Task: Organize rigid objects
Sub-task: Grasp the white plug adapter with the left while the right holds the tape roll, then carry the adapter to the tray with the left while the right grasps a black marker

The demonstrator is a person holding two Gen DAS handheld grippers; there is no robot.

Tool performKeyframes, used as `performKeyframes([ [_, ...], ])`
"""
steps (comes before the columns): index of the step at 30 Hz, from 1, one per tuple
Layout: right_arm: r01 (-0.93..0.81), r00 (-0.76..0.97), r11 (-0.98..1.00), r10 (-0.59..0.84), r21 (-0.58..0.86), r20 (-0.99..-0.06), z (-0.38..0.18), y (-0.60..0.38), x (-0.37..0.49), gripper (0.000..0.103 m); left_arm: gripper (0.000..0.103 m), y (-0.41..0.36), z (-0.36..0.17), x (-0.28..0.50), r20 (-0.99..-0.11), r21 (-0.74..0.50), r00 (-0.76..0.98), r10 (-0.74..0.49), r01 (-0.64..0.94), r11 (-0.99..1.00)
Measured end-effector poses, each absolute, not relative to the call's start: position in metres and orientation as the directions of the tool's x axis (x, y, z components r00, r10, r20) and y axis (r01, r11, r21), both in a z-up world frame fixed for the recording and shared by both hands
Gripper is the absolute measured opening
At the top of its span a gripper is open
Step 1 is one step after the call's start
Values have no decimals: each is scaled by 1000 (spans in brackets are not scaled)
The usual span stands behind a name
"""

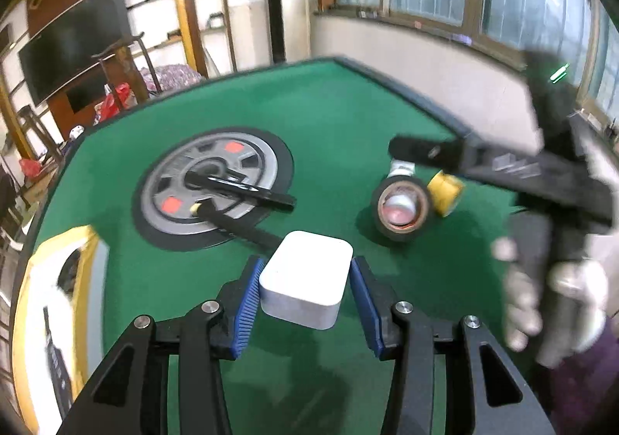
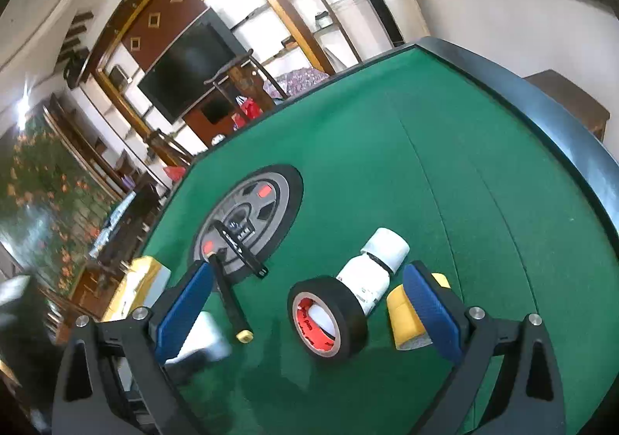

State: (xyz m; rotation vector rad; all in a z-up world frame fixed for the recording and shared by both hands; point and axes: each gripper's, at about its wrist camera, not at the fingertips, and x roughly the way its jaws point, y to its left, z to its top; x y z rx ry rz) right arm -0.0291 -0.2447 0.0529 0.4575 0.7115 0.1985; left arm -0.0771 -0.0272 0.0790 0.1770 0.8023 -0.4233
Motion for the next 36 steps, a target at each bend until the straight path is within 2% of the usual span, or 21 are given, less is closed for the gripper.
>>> performKeyframes([
  [6,53,765,935,187,350,-616,52,-245,-30,99,48,26,104,-116,-660,-70,680,-320,368,927],
  [10,126,772,959,66,254,-632,53,-243,-30,99,48,60,100,-113,-658,-89,704,-268,281,956],
  [13,75,747,966,110,248,-656,59,-225,-32,99,48,86,97,-113,-658,-130,706,-263,237,963],
  [16,-51,693,983,160,174,-703,68,-179,-29,97,48,107,90,-114,-654,-160,709,-262,209,965],
  [19,-166,616,980,190,110,-765,64,-128,-12,86,48,133,83,-120,-656,-184,710,-255,177,967],
  [21,-199,576,977,180,77,-798,56,-108,1,65,48,151,81,-124,-655,-202,713,-249,151,968],
  [23,-226,530,973,161,44,-833,41,-86,18,55,48,172,81,-128,-653,-209,722,-229,119,971],
  [29,-247,489,969,115,-11,-865,20,-48,48,53,49,236,79,-135,-654,-167,746,-125,19,986],
  [31,-250,482,968,96,-31,-871,14,-41,54,46,49,254,77,-134,-655,-136,752,-80,-14,991],
  [35,-248,479,968,148,29,-865,13,-43,52,17,49,280,64,-124,-675,-127,736,-44,-58,990],
  [36,-245,476,968,167,52,-864,14,-45,51,14,49,283,59,-120,-683,-117,729,-31,-67,991],
])
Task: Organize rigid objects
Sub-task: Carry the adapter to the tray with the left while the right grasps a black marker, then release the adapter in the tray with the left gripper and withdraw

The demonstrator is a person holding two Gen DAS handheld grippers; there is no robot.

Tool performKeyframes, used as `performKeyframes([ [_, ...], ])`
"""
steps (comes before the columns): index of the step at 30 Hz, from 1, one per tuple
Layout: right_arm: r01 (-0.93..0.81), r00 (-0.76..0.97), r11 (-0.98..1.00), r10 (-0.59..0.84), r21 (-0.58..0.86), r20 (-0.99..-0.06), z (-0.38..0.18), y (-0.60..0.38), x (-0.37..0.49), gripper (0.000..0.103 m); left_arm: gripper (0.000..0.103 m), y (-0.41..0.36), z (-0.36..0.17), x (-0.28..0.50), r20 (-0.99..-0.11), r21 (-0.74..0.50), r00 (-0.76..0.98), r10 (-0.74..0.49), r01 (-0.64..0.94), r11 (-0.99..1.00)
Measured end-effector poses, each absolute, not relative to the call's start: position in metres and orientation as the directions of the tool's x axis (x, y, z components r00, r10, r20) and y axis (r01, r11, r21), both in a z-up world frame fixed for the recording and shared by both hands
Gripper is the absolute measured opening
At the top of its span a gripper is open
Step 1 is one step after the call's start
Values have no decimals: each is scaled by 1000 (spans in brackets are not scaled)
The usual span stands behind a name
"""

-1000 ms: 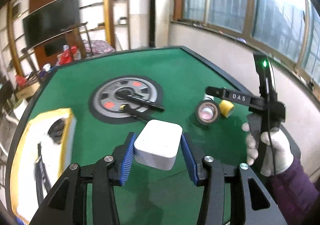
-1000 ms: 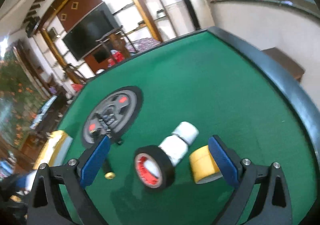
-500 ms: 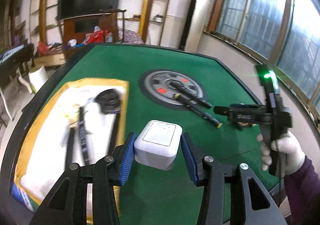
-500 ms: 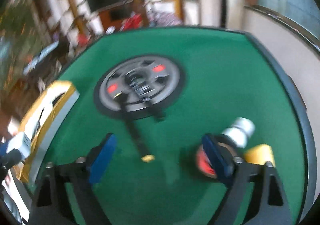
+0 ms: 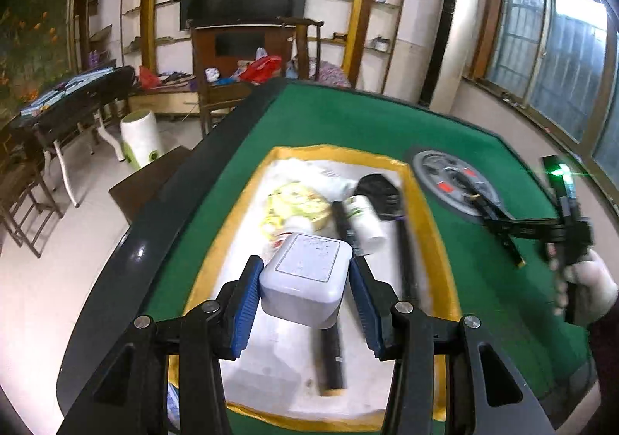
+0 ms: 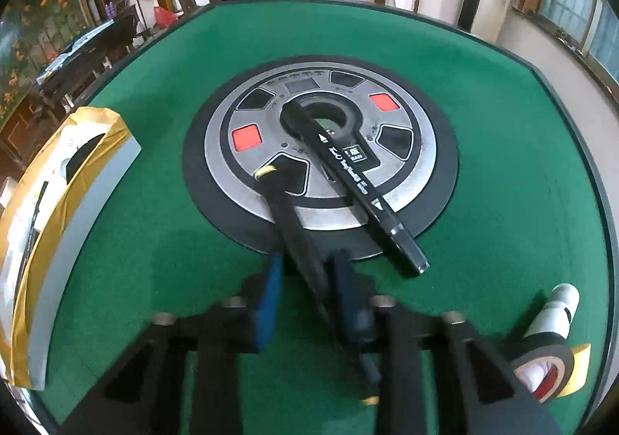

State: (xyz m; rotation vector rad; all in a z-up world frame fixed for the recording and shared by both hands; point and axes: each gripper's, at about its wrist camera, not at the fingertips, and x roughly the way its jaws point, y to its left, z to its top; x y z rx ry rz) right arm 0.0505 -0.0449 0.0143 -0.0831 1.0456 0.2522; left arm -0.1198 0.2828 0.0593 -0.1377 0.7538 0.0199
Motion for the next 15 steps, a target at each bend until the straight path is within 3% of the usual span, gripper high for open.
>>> performKeyframes([
  [6,-203,463,951,305,235,-832,24,-62,34,14,49,289,42,-106,-728,-75,685,27,-118,990],
  [15,-269,402,802,596,533,-695,60,-38,2,14,49,298,9,-88,-791,18,600,118,-171,985],
])
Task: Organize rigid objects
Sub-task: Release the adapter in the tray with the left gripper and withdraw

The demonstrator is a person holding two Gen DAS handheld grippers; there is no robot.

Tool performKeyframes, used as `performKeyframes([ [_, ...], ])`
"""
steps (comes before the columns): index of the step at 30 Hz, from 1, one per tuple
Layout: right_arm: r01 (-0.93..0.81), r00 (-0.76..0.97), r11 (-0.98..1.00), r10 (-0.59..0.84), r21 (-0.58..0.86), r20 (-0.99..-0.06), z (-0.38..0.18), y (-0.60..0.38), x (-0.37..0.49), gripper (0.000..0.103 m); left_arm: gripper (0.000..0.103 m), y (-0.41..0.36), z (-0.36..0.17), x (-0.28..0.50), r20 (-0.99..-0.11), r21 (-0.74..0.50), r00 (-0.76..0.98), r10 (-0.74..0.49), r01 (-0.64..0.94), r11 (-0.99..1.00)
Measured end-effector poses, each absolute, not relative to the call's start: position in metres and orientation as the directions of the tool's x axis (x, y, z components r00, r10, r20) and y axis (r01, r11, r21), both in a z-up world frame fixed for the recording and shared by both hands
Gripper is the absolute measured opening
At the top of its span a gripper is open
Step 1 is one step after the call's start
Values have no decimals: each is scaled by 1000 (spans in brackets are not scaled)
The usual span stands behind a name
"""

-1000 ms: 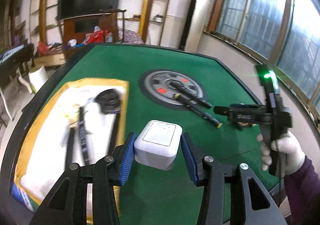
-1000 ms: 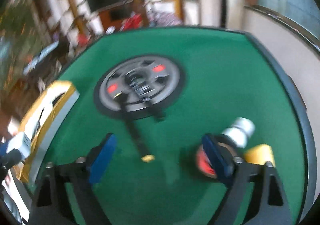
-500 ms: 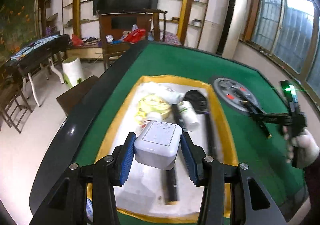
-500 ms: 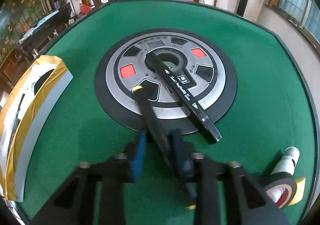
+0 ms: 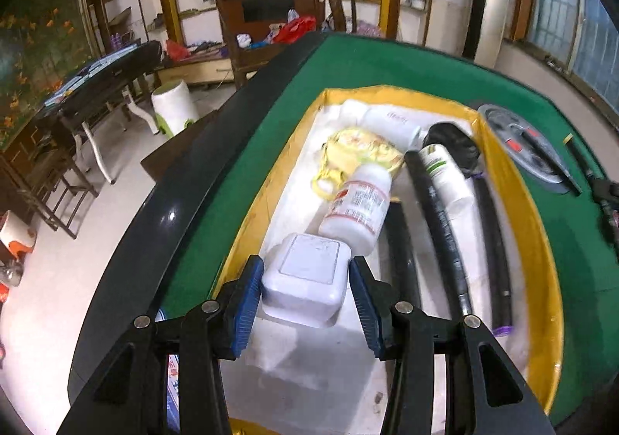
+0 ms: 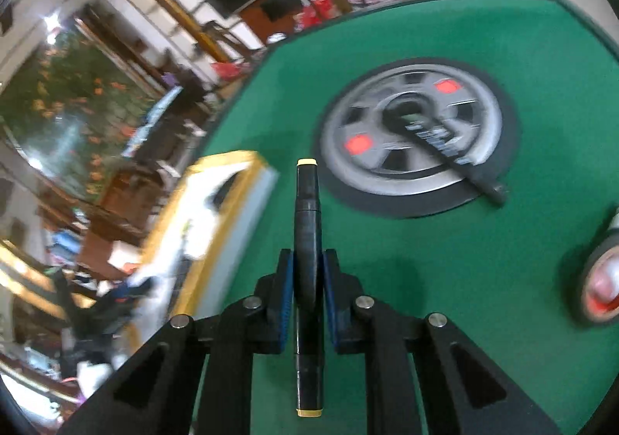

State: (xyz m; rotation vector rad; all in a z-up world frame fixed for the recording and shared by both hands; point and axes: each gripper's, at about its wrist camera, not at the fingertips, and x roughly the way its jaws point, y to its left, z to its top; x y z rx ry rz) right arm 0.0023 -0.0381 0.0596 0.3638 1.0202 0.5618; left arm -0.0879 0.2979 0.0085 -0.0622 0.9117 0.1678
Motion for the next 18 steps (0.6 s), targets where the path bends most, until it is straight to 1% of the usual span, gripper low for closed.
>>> performKeyframes([
  [3,-296,352,753,658,588,-666,66,-10,-6,14,49,298,13,-92,-782,-3,614,107,-175,985],
  [6,-307,294,712,702,631,-649,68,25,-12,15,50,301,30,-103,-753,-47,653,80,-175,983],
  [8,-302,252,697,717,651,-650,66,51,-13,15,58,304,44,-114,-722,-70,687,78,-184,980],
  [10,-296,225,701,712,649,-666,61,74,-13,15,64,307,55,-124,-687,-91,722,81,-196,976],
  [15,-240,212,747,663,620,-717,45,115,-10,15,65,317,70,-140,-642,-125,761,91,-221,967],
  [17,-230,237,787,615,572,-752,42,126,-13,15,69,321,73,-143,-633,-133,768,94,-228,964],
  [18,-233,245,803,594,548,-766,41,130,-15,15,69,323,74,-144,-629,-136,772,97,-232,963],
])
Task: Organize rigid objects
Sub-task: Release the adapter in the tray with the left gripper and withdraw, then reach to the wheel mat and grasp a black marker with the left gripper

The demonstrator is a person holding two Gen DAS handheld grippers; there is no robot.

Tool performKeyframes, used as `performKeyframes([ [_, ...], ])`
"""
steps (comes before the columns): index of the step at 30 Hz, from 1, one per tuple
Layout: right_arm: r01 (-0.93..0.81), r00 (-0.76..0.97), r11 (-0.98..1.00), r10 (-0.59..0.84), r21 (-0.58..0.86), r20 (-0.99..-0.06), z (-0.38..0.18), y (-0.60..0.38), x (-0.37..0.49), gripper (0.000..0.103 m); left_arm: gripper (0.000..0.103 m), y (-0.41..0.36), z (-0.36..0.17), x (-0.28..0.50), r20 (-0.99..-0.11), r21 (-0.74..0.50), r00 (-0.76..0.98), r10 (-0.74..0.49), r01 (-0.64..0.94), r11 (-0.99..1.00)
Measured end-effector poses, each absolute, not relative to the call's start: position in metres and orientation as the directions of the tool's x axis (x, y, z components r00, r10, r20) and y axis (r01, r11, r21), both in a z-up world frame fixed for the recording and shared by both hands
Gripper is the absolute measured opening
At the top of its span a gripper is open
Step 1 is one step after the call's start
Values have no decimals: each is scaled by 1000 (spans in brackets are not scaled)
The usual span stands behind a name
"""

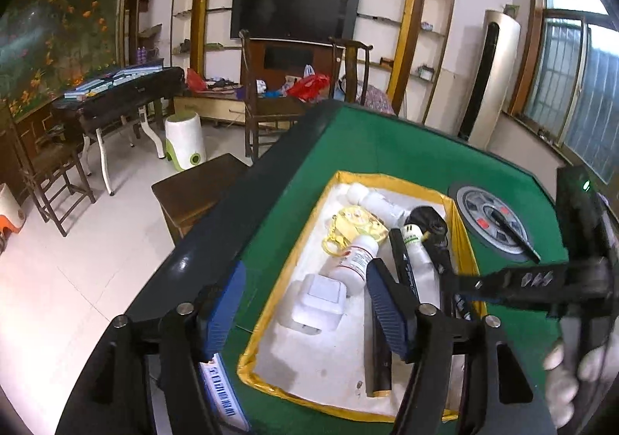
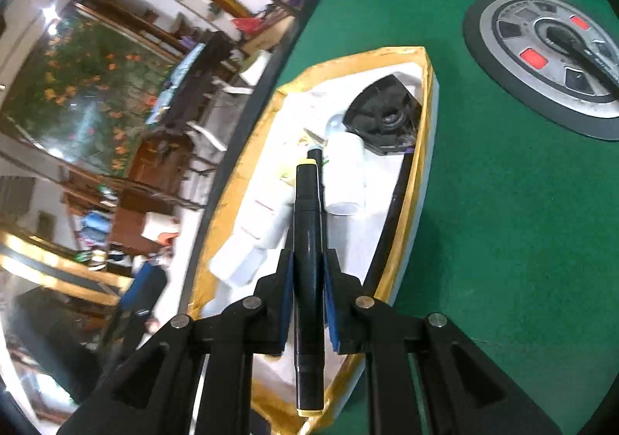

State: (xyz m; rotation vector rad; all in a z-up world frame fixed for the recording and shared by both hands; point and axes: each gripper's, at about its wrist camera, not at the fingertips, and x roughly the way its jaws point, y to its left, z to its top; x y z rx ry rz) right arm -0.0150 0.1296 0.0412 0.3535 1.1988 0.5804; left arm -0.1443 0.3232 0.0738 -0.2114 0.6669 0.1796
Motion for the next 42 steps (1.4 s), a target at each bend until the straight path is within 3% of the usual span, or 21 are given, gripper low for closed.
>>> performKeyframes([
  [4,-229,276,844,534,485,-799,37,138,-25,18,72,326,77,-148,-615,-123,778,126,-252,960],
  [9,-286,311,836,543,468,-780,52,138,-39,36,78,323,78,-152,-597,-77,779,192,-294,953],
  [12,-341,394,858,502,385,-770,70,126,-50,46,80,309,84,-150,-576,-20,778,250,-319,948],
  [14,-365,517,892,434,268,-738,88,114,-65,48,94,294,92,-149,-556,-7,790,260,-317,949],
  [16,-346,625,923,363,171,-691,99,102,-80,66,100,277,100,-151,-517,14,807,286,-326,945],
  [18,-295,734,951,288,93,-615,112,83,-95,94,101,257,109,-153,-477,40,829,292,-312,949],
  [19,-270,770,960,261,73,-583,117,74,-101,97,102,245,112,-154,-468,59,834,294,-302,951],
  [27,-130,796,985,173,115,-580,115,-6,-99,98,102,166,126,-151,-477,143,856,198,-147,979],
  [42,24,771,976,120,216,-625,93,-110,-94,98,102,67,101,-131,-603,251,788,124,40,967],
])
